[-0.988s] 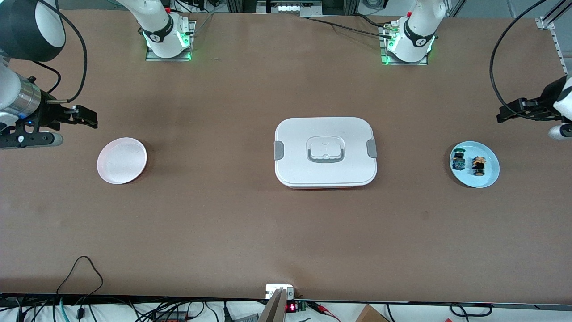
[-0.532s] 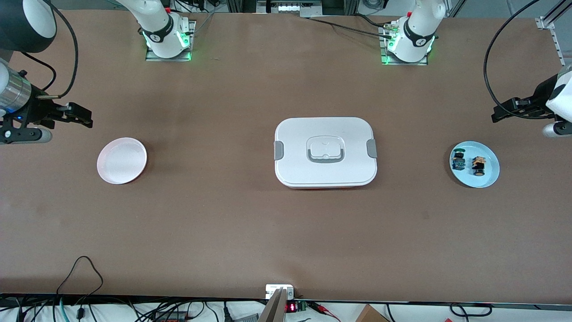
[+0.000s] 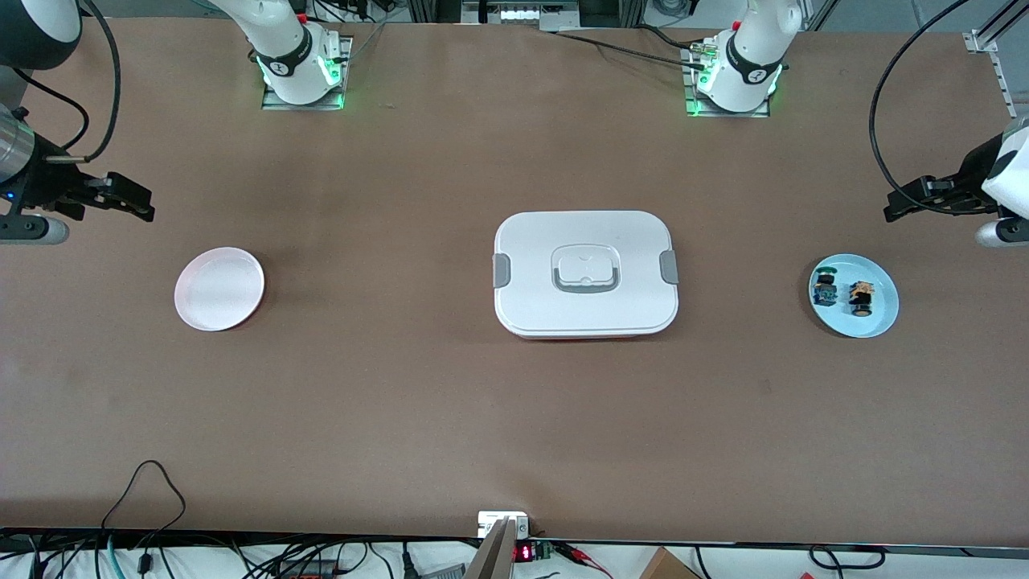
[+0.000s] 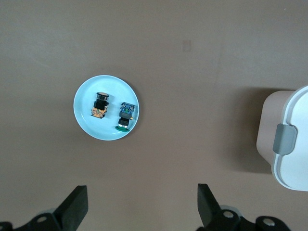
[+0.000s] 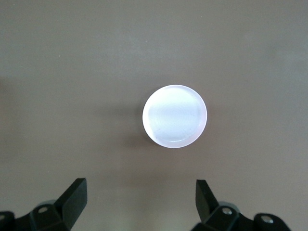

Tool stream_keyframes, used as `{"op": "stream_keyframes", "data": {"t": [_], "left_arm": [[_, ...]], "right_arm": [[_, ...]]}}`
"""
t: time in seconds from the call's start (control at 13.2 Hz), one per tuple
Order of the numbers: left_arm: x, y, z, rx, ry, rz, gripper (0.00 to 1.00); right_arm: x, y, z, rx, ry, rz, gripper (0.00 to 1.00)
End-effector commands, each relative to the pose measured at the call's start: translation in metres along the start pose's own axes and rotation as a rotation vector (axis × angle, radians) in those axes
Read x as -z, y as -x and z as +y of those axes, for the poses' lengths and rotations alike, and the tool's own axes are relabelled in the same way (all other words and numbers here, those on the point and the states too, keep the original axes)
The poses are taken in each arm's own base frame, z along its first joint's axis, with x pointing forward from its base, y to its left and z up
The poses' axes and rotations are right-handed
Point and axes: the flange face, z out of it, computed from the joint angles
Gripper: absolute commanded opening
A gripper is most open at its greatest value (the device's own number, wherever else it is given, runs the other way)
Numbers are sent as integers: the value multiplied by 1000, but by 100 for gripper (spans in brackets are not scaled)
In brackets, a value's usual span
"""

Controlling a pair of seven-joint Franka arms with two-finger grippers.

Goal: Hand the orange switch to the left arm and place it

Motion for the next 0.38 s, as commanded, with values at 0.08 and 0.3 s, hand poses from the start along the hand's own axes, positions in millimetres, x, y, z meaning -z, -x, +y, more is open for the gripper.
{"op": "stream_keyframes", "data": {"t": [0.08, 0.3], "left_arm": [[12, 7, 5, 8, 20, 1, 100], [13, 7, 7, 23, 27, -1, 100]], "right_arm": [[2, 23, 4, 7, -28, 1, 100], [7, 23, 5, -1, -28, 3, 100]]}}
